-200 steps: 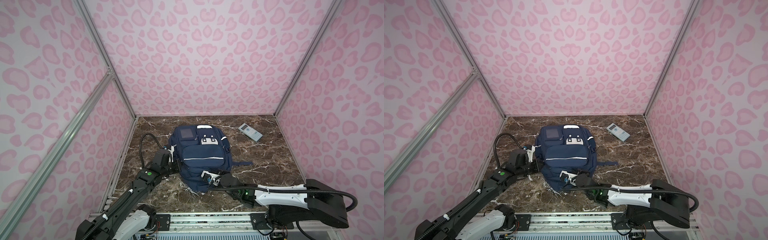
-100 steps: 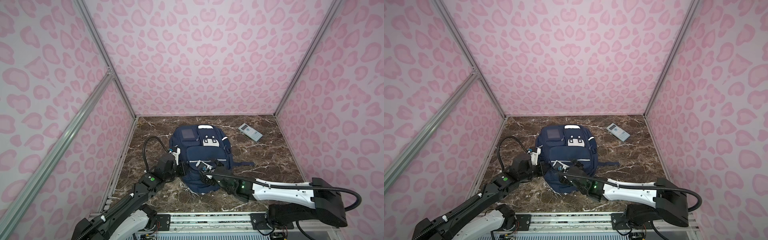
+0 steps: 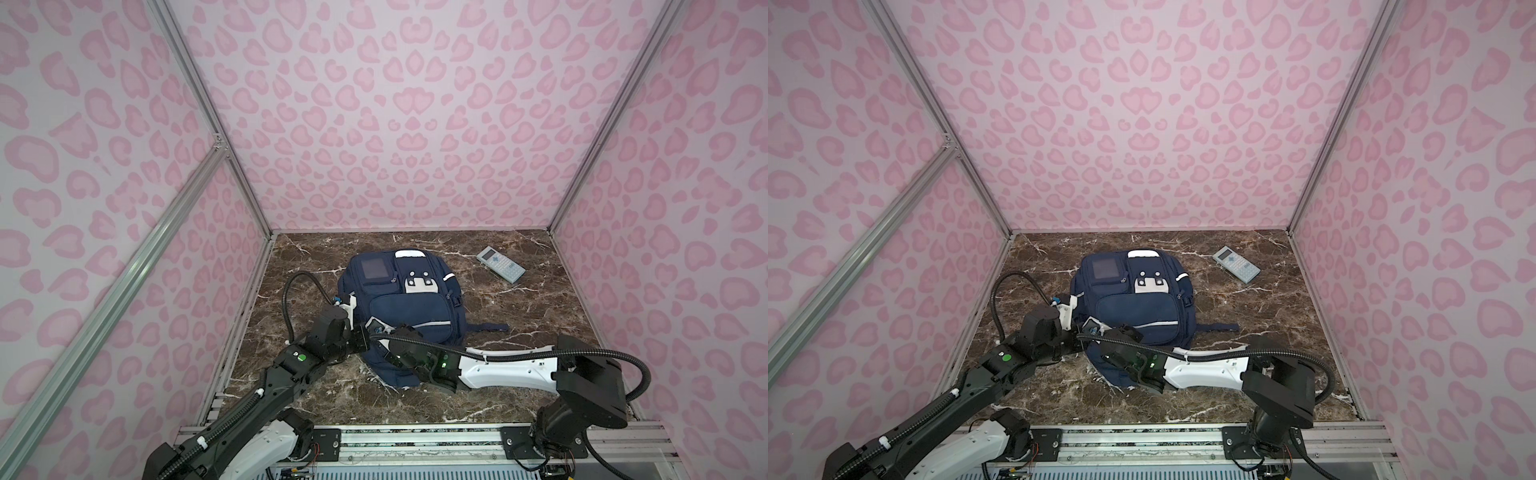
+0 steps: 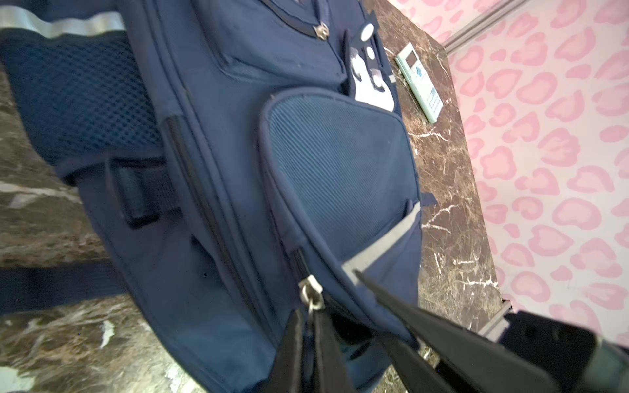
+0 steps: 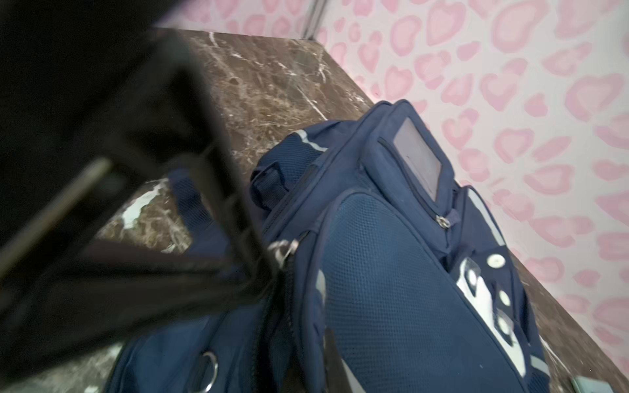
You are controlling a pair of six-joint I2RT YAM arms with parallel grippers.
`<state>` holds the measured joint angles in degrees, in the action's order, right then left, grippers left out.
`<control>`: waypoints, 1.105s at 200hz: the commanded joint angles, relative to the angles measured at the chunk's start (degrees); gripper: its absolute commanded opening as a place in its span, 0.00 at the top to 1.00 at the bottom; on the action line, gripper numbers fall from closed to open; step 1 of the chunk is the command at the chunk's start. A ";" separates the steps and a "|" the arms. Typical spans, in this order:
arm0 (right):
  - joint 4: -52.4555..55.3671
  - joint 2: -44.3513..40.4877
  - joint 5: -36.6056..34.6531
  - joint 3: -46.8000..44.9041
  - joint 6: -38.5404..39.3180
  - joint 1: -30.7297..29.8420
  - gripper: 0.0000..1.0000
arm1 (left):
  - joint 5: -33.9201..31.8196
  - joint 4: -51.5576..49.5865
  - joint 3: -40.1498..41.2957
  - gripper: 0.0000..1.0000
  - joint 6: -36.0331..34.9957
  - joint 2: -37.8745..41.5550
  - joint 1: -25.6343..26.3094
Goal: Pack books, pencil case, and school supplies into a backpack
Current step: Unzip the student bag at the center of the table.
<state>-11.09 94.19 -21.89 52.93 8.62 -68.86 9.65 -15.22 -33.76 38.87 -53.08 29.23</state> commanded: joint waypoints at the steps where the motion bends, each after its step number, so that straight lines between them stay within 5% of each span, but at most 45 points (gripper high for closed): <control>1: 10.66 -0.17 11.83 -1.09 3.35 -0.76 1.00 | -7.48 1.52 -2.93 0.97 -3.31 -3.03 -3.44; 41: 14.44 -1.78 8.28 -0.96 7.13 -1.39 1.00 | -13.58 2.00 -9.84 0.97 -5.73 -15.36 -5.42; 72: 13.37 -7.41 9.17 -3.35 8.25 0.72 1.00 | -19.13 1.13 -10.81 0.97 -4.95 -17.16 -5.59; 106: 11.56 -9.10 14.47 -4.30 7.67 3.12 1.00 | -12.05 3.32 -9.82 0.86 -4.99 -13.90 -5.46; 136: 13.30 -9.02 7.94 -1.34 1.30 3.82 0.45 | -8.09 1.97 -9.67 0.56 -5.46 -11.43 -2.40; 153: 14.54 -14.50 9.70 -2.90 -4.62 7.12 0.01 | -12.18 -2.94 -11.51 0.37 -7.34 -8.42 0.43; 183: 14.40 -27.65 14.97 -8.00 -13.34 17.85 0.00 | -23.70 -13.64 -18.50 0.21 -11.78 -6.63 7.04; 221: 18.31 -28.19 20.53 -7.08 -23.85 41.00 0.02 | -18.23 -19.20 -28.27 0.18 -24.34 -20.82 13.15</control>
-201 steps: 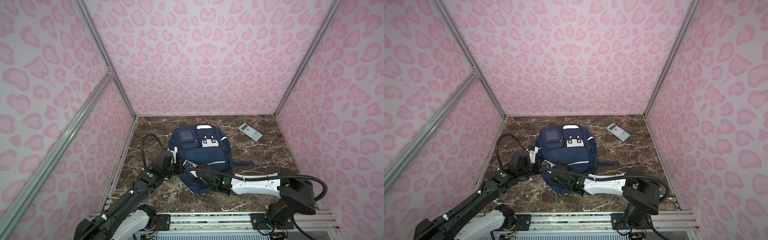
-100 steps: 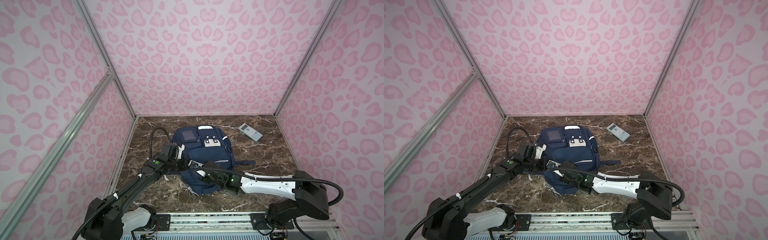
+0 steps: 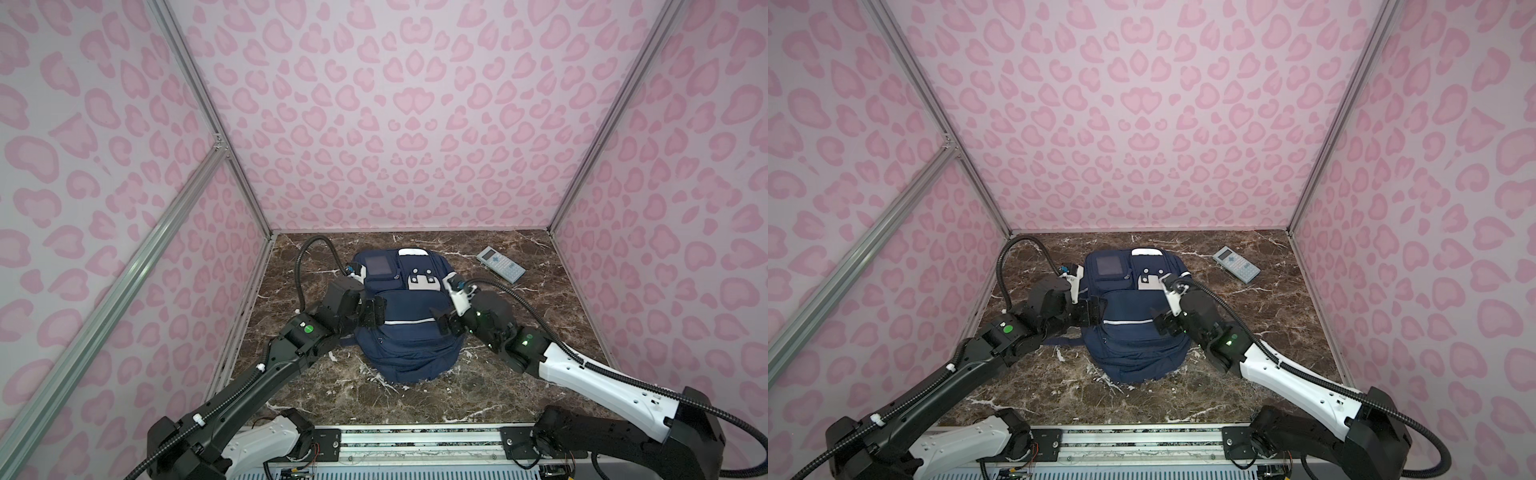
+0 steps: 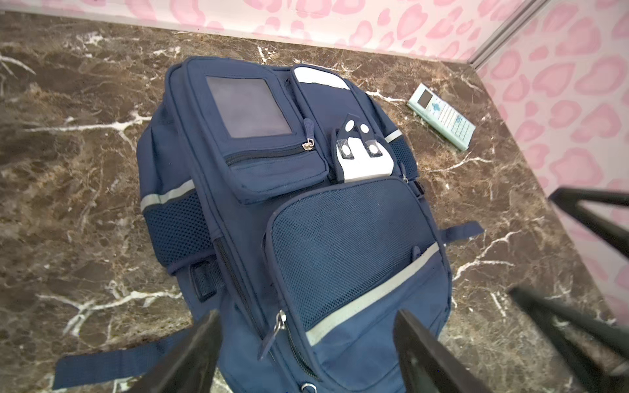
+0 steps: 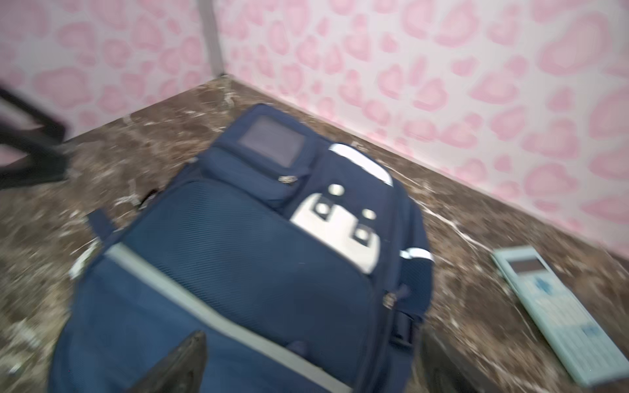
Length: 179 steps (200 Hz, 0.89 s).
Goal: Pack books, pencil case, and school supplies into a backpack
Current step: Unzip the student bag at the center of the table, then rotate the student bag at the center of the table.
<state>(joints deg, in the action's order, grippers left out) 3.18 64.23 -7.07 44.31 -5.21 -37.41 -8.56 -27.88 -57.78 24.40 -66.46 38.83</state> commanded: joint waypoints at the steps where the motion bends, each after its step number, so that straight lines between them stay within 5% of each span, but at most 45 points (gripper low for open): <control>1: 4.29 2.00 6.00 1.68 -10.36 10.12 0.02 | -0.17 -6.65 -4.52 0.18 -10.06 -7.98 3.85; 34: 9.19 11.38 20.17 5.17 -19.75 23.90 0.04 | -8.91 -3.11 -11.64 0.15 -14.05 -23.43 4.61; 72: 3.28 22.32 24.08 3.64 -24.76 15.13 0.01 | -6.82 -1.18 -21.75 0.15 -11.86 -35.34 1.22; 92: -5.21 29.60 28.10 3.71 -29.83 14.98 0.12 | -1.87 -3.31 -22.89 0.21 -9.63 -40.87 0.36; 113: -5.55 36.81 29.30 9.14 -29.99 15.26 0.34 | -2.52 -2.93 -17.14 0.34 -5.39 -41.36 2.07; 138: -0.25 44.54 28.46 20.48 -26.74 15.31 0.60 | 5.17 2.72 -7.44 0.51 1.25 -36.99 4.81; 160: 4.78 49.92 27.24 29.78 -24.07 15.04 0.64 | 10.21 7.95 -3.20 0.51 5.78 -32.22 7.04; 179: 8.35 52.54 27.80 35.47 -21.77 14.32 0.59 | 7.75 6.64 -6.12 0.46 5.51 -31.64 7.84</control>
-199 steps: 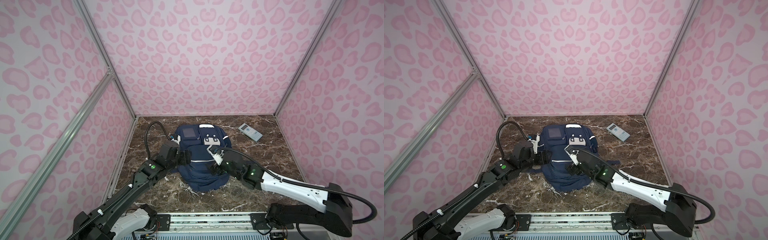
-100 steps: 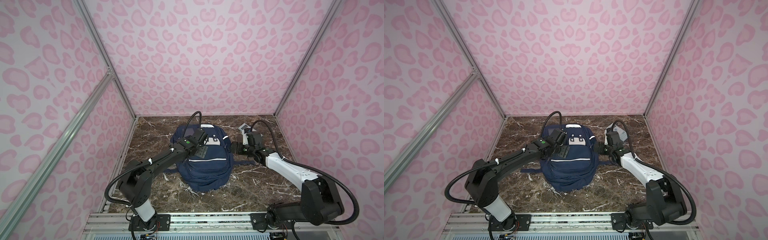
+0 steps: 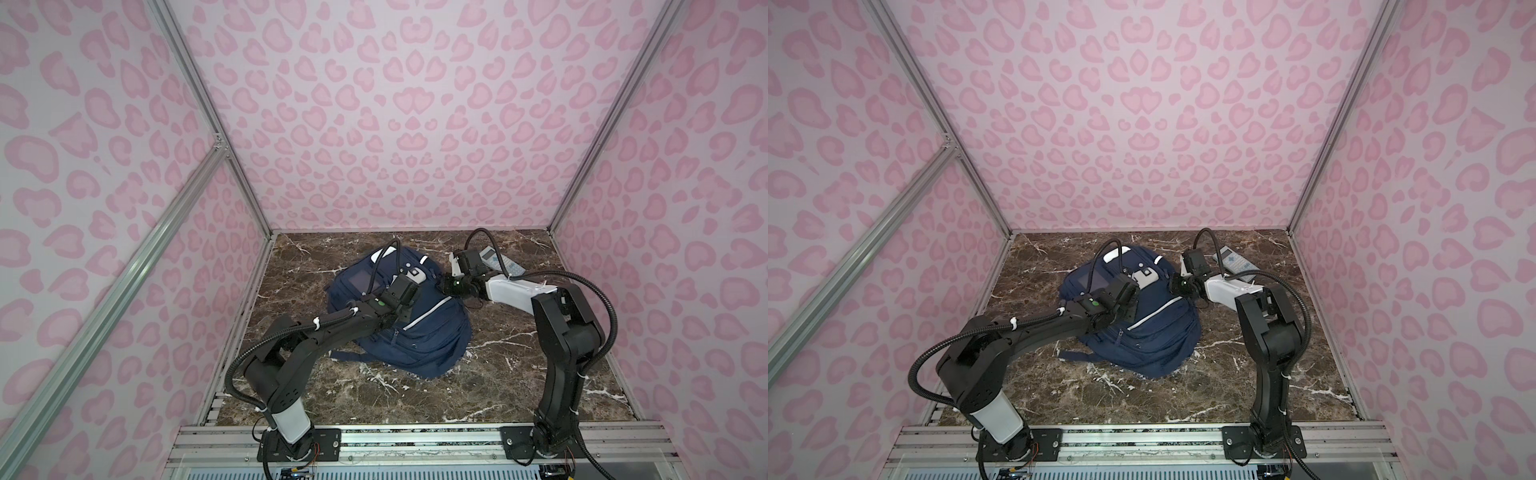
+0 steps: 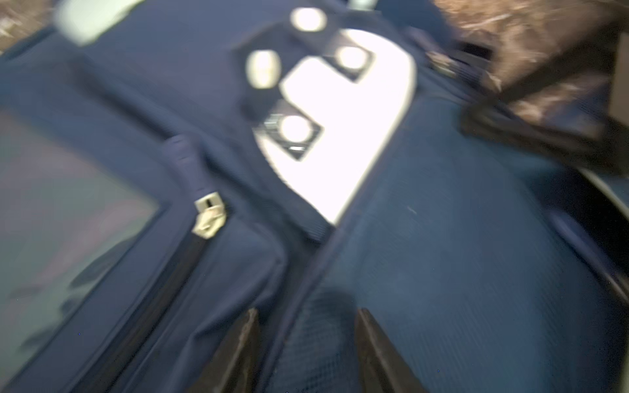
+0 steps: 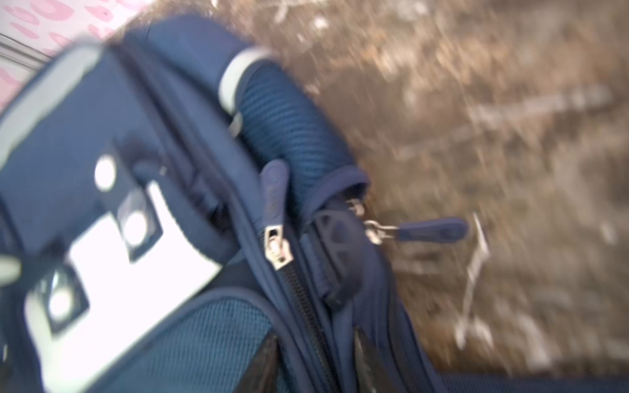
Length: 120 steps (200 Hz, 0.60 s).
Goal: Pack books, pencil case, and school supplies into a backpack
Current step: Rotate the student bag at the center of the table.
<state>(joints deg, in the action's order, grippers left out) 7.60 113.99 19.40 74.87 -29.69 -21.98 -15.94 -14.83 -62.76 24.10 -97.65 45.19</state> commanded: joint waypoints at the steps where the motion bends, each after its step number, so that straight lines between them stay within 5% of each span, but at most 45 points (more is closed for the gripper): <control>1: 4.06 2.75 1.34 5.10 2.89 -1.21 0.59 | 14.84 -6.69 -1.40 0.46 5.67 -0.49 1.53; 26: 7.38 -0.31 -0.87 5.86 6.29 -2.17 0.35 | 6.38 -15.99 -9.86 0.45 4.05 -3.49 1.40; 51: 10.09 -7.15 -5.67 4.94 11.92 0.99 0.01 | 10.12 -15.60 -10.92 0.43 5.10 -0.75 1.61; 70: 10.23 -9.90 -6.27 5.12 14.39 7.09 0.00 | 10.52 -14.65 -11.29 0.34 5.54 3.08 1.97; 93: 12.55 -7.07 -15.02 9.13 23.01 12.14 0.00 | 9.18 -15.49 -12.25 0.23 4.37 6.53 1.94; 120: 21.78 1.99 -11.63 20.10 36.93 15.25 0.17 | 11.80 -13.19 -9.16 0.21 3.68 8.88 1.93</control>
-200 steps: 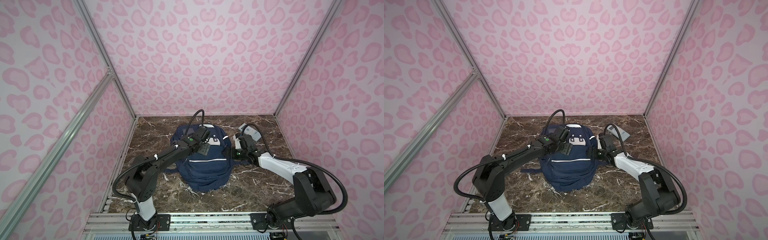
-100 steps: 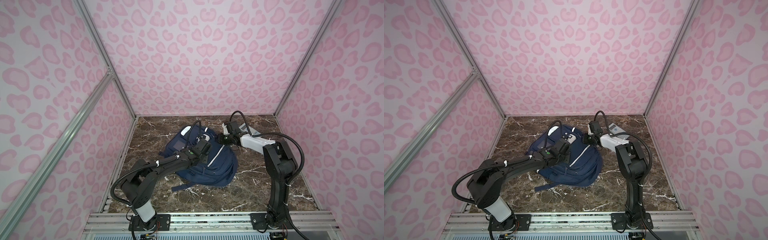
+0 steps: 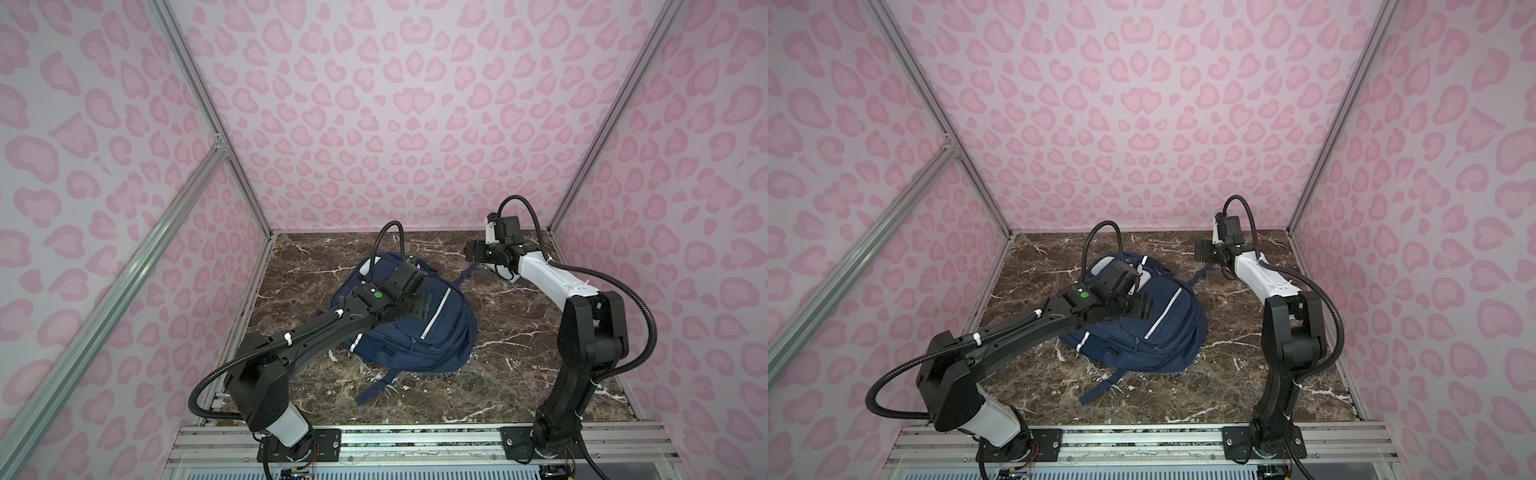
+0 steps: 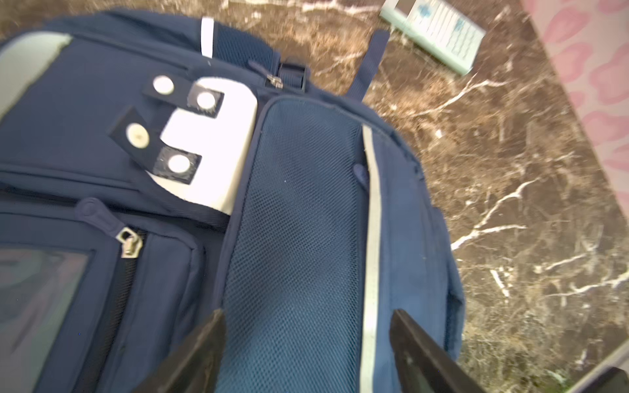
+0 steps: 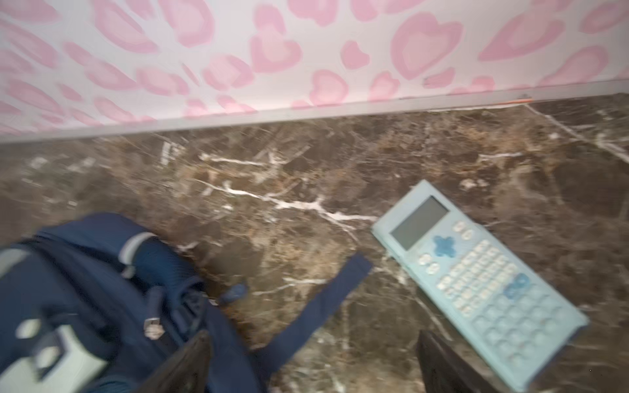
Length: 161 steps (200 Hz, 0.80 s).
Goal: Pack books, pencil case, and school supplies into a backpack
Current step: Rotate the student bag at the center of the table, then move the loose stationery to the middle-right of the table.
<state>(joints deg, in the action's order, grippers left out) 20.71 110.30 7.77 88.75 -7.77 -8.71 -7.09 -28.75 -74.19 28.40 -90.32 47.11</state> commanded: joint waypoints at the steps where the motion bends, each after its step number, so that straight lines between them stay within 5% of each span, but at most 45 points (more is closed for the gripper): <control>1: 9.31 6.34 -0.55 6.95 15.75 2.13 0.17 | 3.17 0.90 2.50 0.21 -0.63 1.64 0.04; 41: 12.39 16.02 -7.73 15.41 25.08 5.41 0.12 | 8.87 11.21 14.99 0.22 0.55 7.61 0.01; 75: 10.15 17.67 -0.03 15.81 23.41 9.29 0.12 | 8.75 13.59 22.40 0.23 1.59 11.91 0.28; 105: 9.88 19.86 -2.81 16.74 25.86 9.19 0.10 | 8.67 13.85 26.49 0.23 2.89 14.28 0.34; 161: 28.25 31.80 6.51 35.84 28.69 12.40 0.09 | 7.93 14.05 29.35 0.25 3.87 16.93 0.95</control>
<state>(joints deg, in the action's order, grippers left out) 39.27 139.70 11.14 119.94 19.27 3.05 1.08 -12.53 -46.06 31.00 -73.89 47.86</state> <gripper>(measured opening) 0.908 0.753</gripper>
